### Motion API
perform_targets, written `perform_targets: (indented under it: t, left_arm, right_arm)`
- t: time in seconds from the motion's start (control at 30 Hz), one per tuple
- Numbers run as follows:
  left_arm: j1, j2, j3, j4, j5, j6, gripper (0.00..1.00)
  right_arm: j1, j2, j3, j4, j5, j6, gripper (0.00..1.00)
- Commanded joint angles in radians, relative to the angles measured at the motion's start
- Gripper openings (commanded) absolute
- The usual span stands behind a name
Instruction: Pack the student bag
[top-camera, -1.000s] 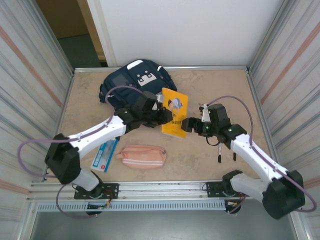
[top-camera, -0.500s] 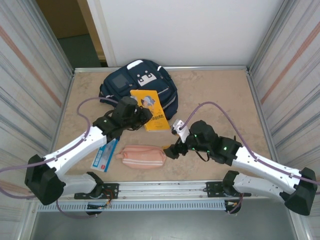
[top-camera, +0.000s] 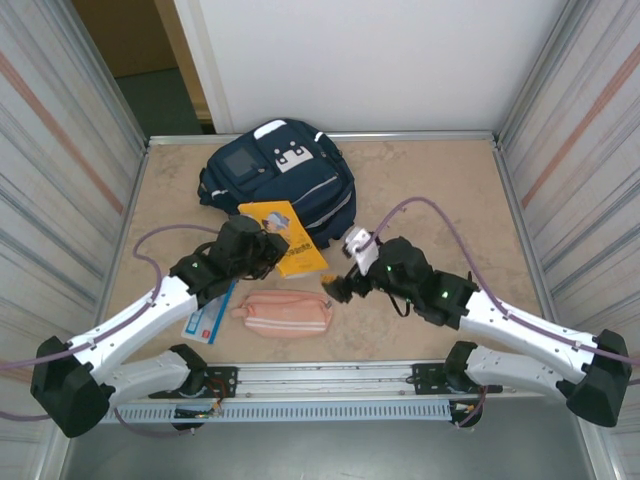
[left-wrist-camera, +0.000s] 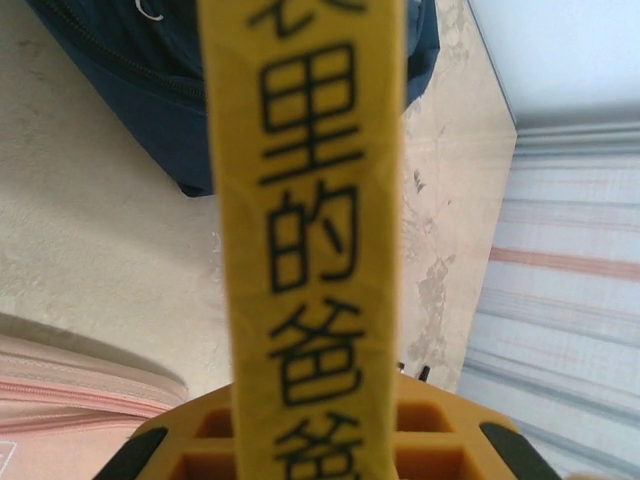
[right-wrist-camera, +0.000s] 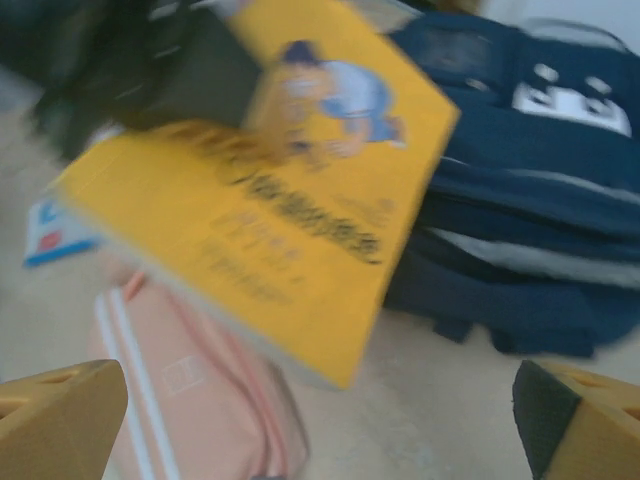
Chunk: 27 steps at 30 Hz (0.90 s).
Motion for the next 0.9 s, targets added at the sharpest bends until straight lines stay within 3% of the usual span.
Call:
perform_targets:
  t: [0.0,0.13,0.27,0.4,0.53,0.67,0.87]
  left_arm:
    - [0.006,-0.033,0.011,0.239,-0.001,0.144,0.0]
    - [0.006,-0.045,-0.055,0.44,-0.031,0.172,0.0]
    - [0.006,-0.033,-0.114,0.64,-0.038,0.151,0.0]
    - [0.006,-0.01,-0.127,0.74,-0.011,0.121,0.0]
    - [-0.005,0.008,-0.141,0.805,-0.031,0.059,0.0]
    - [-0.023,0.036,-0.153,0.86,-0.024,0.015,0.0]
    - [-0.07,0.084,-0.131,0.884,-0.012,-0.04,0.0]
  right_arm:
    - [-0.089,-0.014,0.058,-0.139,0.111,0.527,0.99]
    - [-0.177,-0.06,0.019,-0.108,-0.041,0.816,0.99]
    - [-0.196,-0.089,-0.081,0.12,-0.158,1.09,0.99]
    - [-0.195,-0.076,-0.136,0.274,-0.188,1.288,0.99]
    - [-0.156,-0.028,-0.114,0.306,-0.169,1.3,0.99]
    - [-0.096,0.019,-0.145,0.49,-0.12,1.31,0.97]
    - [-0.085,0.124,-0.11,0.56,-0.106,1.353,0.97]
